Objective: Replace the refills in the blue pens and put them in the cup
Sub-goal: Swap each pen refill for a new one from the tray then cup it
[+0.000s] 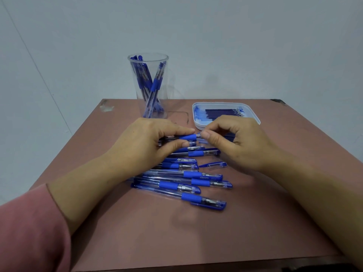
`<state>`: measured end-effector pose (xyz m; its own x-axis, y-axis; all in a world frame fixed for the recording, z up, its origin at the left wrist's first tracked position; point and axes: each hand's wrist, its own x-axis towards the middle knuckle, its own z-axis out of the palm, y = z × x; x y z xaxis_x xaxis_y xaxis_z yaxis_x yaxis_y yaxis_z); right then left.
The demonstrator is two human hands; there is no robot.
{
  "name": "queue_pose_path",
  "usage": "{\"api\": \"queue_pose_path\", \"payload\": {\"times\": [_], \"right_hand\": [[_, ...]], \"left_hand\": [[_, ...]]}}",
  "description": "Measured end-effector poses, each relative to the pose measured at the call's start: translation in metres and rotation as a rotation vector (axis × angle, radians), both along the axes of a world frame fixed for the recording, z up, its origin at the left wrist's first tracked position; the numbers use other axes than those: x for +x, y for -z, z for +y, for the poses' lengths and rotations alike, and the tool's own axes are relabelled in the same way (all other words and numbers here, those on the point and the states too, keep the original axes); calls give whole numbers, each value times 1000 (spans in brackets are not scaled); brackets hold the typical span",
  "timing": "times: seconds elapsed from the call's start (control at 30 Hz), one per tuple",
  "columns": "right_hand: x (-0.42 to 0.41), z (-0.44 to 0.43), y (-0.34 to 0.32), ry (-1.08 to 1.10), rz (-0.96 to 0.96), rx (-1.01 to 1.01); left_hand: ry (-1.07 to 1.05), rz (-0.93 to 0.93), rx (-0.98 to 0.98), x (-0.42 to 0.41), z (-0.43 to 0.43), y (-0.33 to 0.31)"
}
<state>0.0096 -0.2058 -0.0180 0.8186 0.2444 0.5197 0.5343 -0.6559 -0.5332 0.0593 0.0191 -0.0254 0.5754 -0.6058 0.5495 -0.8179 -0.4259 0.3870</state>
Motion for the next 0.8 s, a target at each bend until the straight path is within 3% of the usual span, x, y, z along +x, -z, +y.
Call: {"api": "queue_pose_path", "payload": {"times": [0.37,0.57,0.8], "right_hand": [[0,0,1,-2,64,8],[-3,1,0,-25,147,120],[-1,-5,-1,28,80,72]], "left_hand": [[-5,-3,19,0,0,1],[-16,3,10,1,0,1],[-55,16,5,0,0,1]]}}
